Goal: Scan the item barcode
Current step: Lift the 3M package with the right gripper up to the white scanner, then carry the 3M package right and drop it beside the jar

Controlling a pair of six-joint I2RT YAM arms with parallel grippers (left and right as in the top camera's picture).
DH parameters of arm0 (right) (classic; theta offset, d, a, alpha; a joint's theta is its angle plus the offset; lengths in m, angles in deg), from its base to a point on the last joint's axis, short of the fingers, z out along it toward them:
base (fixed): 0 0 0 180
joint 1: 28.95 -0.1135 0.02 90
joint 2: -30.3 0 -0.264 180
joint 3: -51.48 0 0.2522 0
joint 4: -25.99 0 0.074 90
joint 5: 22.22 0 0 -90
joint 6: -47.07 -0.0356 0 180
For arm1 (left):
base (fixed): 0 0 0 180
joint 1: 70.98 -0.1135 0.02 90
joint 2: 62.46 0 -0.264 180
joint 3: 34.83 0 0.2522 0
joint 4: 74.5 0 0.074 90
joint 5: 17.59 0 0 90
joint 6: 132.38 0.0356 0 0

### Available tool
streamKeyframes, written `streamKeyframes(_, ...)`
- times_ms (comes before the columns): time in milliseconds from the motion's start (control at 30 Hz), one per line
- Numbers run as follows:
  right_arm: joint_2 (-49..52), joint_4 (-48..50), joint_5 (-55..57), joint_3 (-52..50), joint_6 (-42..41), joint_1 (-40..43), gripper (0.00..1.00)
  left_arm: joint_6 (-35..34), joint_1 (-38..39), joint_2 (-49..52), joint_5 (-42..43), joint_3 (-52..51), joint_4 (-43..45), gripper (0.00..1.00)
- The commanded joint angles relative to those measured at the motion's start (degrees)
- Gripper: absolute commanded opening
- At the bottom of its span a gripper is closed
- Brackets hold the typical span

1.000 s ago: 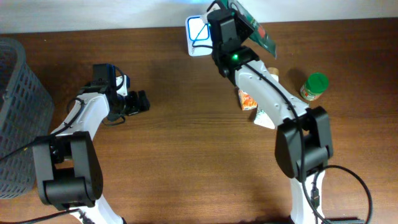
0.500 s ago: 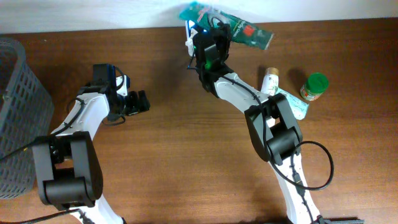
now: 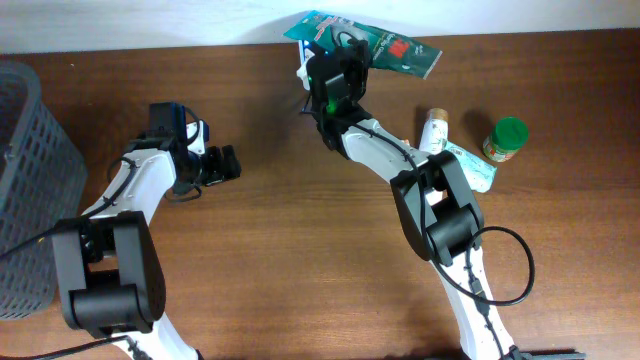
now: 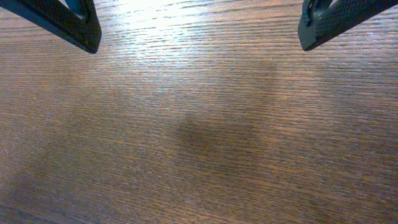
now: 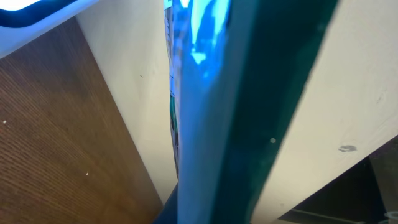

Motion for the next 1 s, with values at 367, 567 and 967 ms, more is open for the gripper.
streamKeyframes(367,-6.3,0.1,4.8,0.7,-5.2,-1.1,0.04,0.3,-0.1,-1.9,-0.4,0.9,0.1,0.99)
streamKeyframes(567,-14.8,-16.2,3.3,0.7,-18.1,-1.1,0.04,0.3,-0.1,-1.9,-0.4,0.9,0.1,0.99)
streamKeyframes(967,-37.3,-62.0,-32.6,0.7,-66.1,5.0,0.04,0.3,-0.1,-1.9,-0.4,0.9,0.1,0.99)
